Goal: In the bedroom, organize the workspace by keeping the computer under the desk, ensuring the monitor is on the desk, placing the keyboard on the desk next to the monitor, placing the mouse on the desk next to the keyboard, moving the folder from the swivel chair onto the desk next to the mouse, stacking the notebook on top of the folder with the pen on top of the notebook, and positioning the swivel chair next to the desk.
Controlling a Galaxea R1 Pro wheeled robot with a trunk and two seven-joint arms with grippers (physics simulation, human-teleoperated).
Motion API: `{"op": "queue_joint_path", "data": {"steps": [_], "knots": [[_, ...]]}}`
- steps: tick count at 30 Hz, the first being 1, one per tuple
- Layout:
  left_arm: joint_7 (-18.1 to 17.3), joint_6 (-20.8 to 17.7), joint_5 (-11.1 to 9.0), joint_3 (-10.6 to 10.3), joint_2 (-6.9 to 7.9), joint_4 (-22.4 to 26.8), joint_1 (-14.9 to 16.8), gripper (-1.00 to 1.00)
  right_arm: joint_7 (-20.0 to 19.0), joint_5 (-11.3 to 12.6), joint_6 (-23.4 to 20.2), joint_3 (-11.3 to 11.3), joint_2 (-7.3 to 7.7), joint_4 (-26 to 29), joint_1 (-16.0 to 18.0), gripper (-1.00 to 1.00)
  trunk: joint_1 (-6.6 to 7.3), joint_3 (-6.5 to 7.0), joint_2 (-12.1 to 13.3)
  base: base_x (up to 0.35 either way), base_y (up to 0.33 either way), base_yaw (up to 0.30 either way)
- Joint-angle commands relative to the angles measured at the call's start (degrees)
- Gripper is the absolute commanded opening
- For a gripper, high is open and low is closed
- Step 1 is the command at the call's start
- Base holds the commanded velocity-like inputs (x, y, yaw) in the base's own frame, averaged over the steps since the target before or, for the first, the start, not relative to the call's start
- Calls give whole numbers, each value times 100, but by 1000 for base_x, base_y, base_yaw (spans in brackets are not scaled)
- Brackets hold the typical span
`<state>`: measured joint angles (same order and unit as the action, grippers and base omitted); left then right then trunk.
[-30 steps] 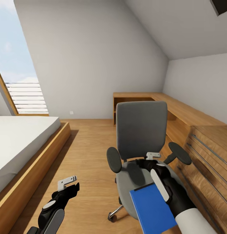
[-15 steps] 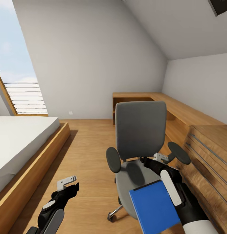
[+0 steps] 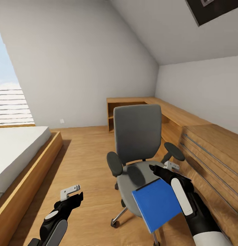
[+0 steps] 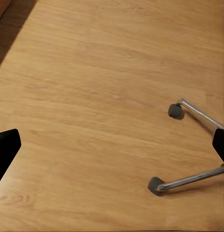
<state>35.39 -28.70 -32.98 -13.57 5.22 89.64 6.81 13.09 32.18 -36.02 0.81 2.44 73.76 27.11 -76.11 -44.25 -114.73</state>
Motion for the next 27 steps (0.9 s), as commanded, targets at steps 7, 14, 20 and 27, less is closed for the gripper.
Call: {"op": "queue_joint_path", "data": {"steps": [7,14,20,27], "knots": [[56,-6,-56,-14,2,4,6,100,53,60,-11,7,-8,-1,5,100,3,-2,-3,-183,287,-289],[56,-4,-53,-14,-3,4,5,100,53,60,-11,7,-15,-17,5,100,3,-1,-3,-174,295,-281],[56,-4,-48,-14,-3,4,5,100,53,60,-11,7,-23,-18,4,100,3,-1,-3,-171,295,-78],[56,-4,-43,-14,-3,5,5,100,53,60,-11,0,-22,-12,5,100,3,-1,-3,-64,304,-10]]}}
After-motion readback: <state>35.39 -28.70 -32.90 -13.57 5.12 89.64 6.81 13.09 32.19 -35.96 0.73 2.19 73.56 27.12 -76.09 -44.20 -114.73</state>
